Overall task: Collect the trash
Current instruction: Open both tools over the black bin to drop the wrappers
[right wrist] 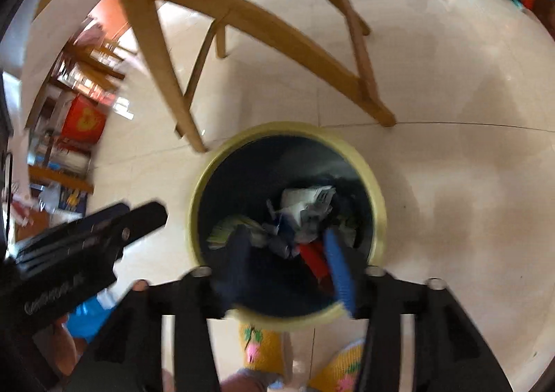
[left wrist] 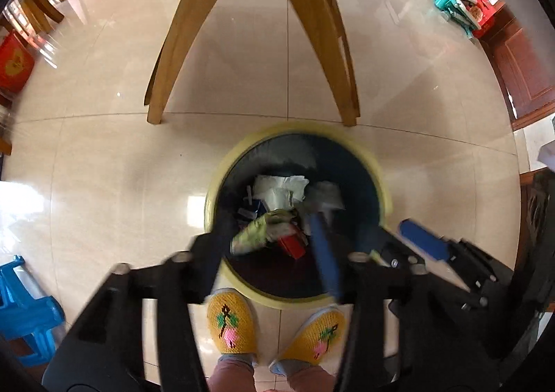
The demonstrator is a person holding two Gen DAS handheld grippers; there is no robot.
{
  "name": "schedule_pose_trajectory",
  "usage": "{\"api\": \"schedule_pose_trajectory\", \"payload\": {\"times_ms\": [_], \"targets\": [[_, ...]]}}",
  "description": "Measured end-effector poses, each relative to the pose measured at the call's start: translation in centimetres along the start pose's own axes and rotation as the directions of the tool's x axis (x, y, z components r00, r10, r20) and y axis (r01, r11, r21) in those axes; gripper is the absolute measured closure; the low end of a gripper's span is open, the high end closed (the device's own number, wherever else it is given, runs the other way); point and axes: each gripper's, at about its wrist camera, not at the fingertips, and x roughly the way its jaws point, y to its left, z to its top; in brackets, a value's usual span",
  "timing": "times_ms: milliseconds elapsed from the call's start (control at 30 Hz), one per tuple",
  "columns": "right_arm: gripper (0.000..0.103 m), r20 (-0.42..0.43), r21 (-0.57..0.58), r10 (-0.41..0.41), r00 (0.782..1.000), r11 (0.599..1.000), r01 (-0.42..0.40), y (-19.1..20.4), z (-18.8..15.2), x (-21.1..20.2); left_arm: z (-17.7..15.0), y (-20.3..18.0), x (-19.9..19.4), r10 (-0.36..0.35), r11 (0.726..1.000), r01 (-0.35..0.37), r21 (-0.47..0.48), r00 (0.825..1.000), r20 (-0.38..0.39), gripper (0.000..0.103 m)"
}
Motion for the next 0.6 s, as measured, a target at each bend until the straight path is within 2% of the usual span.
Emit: {"api": "schedule_pose_trajectory", "payload": {"times_ms": [167, 300, 600], "targets": [[0.05, 0.017, -0.004, -0.017, 1.0, 1.0, 0.017, 0.3, -0.3, 0.3, -0.2, 0.2, 0.2, 0.01, 1.0, -0.011, 0.025, 1.0, 0.021, 0.052], [0.05, 0.036, -0.02, -0.021, 0.999, 1.0, 0.021, 1.2, -0.3, -1.4, -0.3, 0.4, -0.8, 0.016, 1.0, -0.017, 0.021, 0.999, 0.044, 0.052], [0.05, 0.073, -0.027, -0.02, 0.997, 0.999, 0.022, 4.4, 0.9, -9.8, 0.2, 0.4, -8.2, 0.021, 1.0, -0.021, -0.007, 0.996, 0.085, 0.052]]}}
